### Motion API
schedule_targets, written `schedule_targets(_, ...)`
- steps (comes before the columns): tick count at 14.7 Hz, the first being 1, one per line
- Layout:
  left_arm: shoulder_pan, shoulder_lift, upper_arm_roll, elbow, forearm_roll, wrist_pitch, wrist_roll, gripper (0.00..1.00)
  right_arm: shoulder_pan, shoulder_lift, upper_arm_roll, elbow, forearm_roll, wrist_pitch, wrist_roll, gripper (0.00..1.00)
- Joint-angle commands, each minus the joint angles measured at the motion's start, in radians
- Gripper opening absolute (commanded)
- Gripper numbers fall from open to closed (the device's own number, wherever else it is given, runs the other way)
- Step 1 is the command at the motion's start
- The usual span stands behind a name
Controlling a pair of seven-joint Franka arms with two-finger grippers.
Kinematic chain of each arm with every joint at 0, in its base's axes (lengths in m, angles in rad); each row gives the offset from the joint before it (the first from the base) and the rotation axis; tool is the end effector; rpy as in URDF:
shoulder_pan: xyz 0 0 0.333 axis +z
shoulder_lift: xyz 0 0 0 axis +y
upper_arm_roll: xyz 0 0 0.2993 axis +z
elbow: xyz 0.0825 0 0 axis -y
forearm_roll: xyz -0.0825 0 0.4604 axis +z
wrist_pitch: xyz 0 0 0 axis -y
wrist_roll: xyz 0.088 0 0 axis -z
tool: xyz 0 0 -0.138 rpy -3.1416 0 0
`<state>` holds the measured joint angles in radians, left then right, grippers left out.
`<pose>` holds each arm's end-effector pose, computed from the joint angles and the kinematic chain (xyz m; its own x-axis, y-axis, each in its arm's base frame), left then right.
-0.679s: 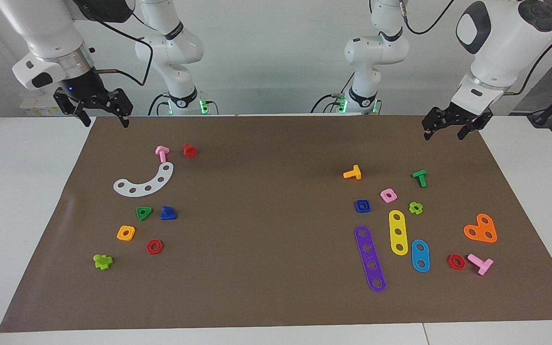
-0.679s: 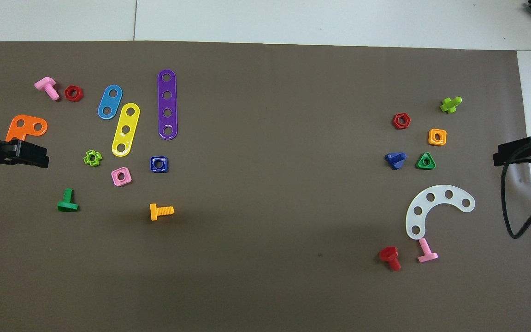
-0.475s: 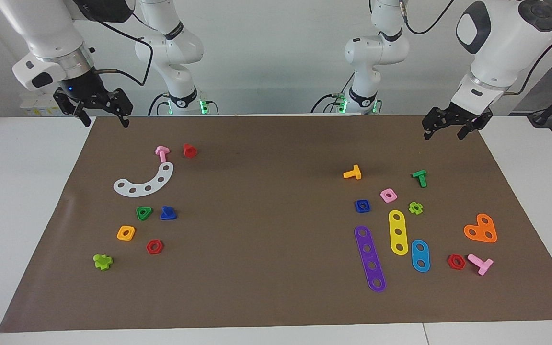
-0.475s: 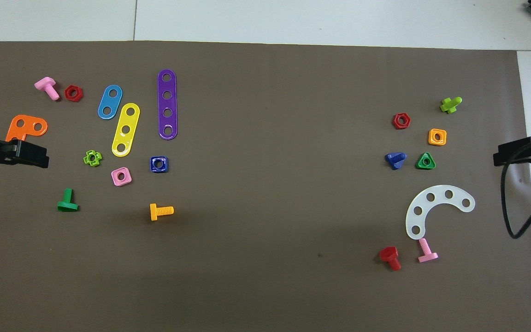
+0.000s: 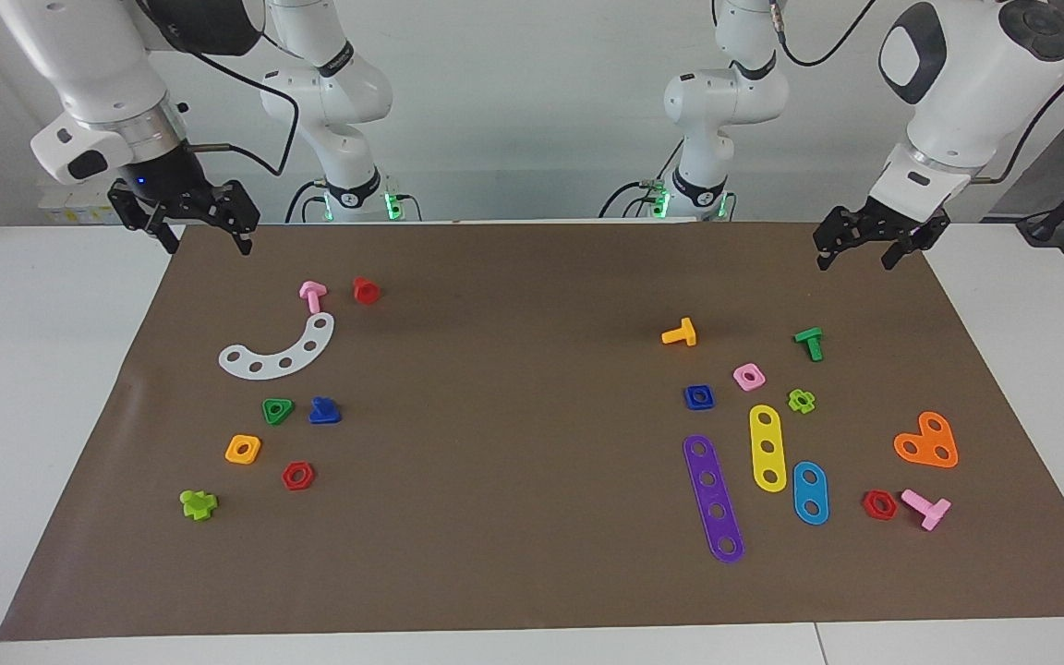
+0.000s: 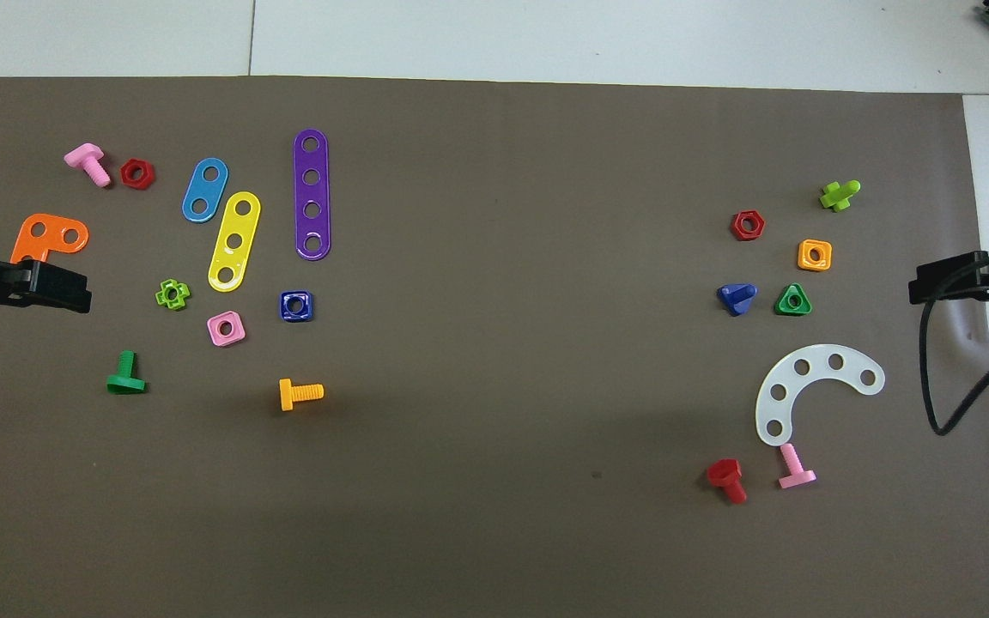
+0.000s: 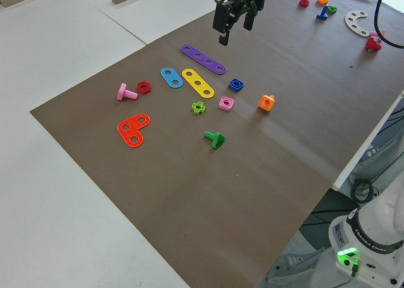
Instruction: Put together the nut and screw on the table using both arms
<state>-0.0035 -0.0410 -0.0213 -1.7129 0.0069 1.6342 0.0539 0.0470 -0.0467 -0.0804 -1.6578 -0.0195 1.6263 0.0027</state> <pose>0.6191 -0.0146 0.5298 0.9961 -0.0790 -0.0381 -0.0793 -0.9968 -0.0057 0.6215 -0.0242 0.5630 0.9993 -0.0350 0.0151 -0.0352 -0.9993 0.0157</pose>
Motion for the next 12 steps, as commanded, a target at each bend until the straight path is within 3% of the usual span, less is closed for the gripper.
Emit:
schedule_targets(1, 0.005, -0.007, -0.003, -0.011, 0.016, 0.015, -0.011, 1.00, 0.040, 0.001, 0.013, -0.121, 0.016, 0.146, -0.010, 1.00)
schedule_targets(5, 0.005, -0.007, -0.003, -0.011, 0.016, 0.016, -0.011, 1.00, 0.074, 0.141, 0.014, -0.161, 0.073, 0.341, -0.027, 1.00)
schedule_targets(7, 0.005, -0.007, -0.003, -0.011, 0.016, 0.015, -0.011, 1.00, 0.079, 0.204, 0.014, -0.226, 0.076, 0.490, -0.120, 1.00)
schedule_targets(9, 0.005, -0.007, -0.003, -0.011, 0.016, 0.015, -0.011, 1.00, 0.079, 0.246, 0.014, -0.304, 0.090, 0.645, -0.176, 0.99)
schedule_targets(12, 0.005, -0.007, -0.003, -0.011, 0.016, 0.016, -0.011, 1.00, 0.074, 0.275, 0.014, -0.374, 0.092, 0.742, -0.230, 0.94)
